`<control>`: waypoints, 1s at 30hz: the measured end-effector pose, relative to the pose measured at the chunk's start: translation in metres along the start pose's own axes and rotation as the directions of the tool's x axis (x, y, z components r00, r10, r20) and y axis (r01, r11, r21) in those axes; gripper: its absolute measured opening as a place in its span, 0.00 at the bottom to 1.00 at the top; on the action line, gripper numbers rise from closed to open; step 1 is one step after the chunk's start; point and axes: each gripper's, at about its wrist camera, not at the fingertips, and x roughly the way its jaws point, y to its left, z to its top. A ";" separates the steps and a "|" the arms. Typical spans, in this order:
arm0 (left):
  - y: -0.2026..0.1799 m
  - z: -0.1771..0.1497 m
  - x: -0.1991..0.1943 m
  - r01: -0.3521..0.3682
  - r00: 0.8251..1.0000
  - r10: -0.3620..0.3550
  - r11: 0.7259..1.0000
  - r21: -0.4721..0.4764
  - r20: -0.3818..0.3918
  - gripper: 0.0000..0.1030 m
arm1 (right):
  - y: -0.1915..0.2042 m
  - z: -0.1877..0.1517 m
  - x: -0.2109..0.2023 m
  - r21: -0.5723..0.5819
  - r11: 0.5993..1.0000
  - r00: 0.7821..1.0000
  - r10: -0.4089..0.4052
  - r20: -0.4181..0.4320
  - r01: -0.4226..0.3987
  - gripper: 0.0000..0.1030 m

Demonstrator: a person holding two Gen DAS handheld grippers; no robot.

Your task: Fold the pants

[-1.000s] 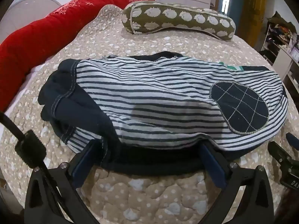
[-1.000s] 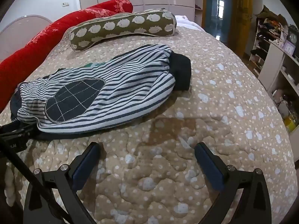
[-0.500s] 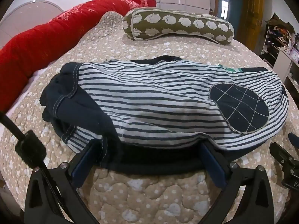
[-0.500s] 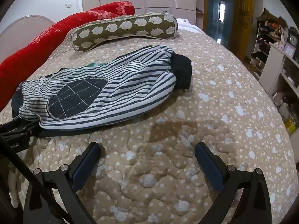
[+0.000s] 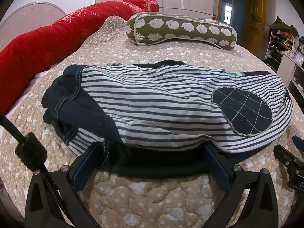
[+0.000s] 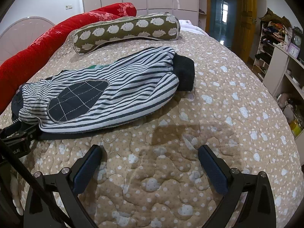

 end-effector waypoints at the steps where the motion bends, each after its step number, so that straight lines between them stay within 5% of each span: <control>1: 0.000 0.000 0.000 0.000 1.000 0.000 1.000 -0.001 0.001 1.00 | 0.000 0.000 0.000 0.000 1.000 1.000 -0.001 0.000 0.001 0.99; 12: -0.001 -0.002 -0.001 -0.001 1.000 0.001 1.000 -0.001 0.009 1.00 | 0.003 0.006 0.006 -0.008 1.000 0.999 -0.011 -0.040 0.011 0.99; 21: -0.007 -0.005 -0.007 -0.039 0.998 0.038 0.999 0.012 0.051 1.00 | 0.002 0.007 0.005 0.104 0.994 0.998 -0.012 -0.066 0.019 0.99; 26: -0.003 -0.001 -0.005 -0.012 1.000 0.012 1.000 0.027 -0.011 1.00 | -0.009 0.002 -0.003 0.185 0.982 0.999 0.045 -0.022 -0.040 0.99; 30: 0.006 0.007 -0.023 0.024 0.998 -0.023 0.999 0.029 -0.057 0.92 | 0.006 -0.003 -0.004 0.077 0.997 0.999 -0.007 -0.048 0.011 0.99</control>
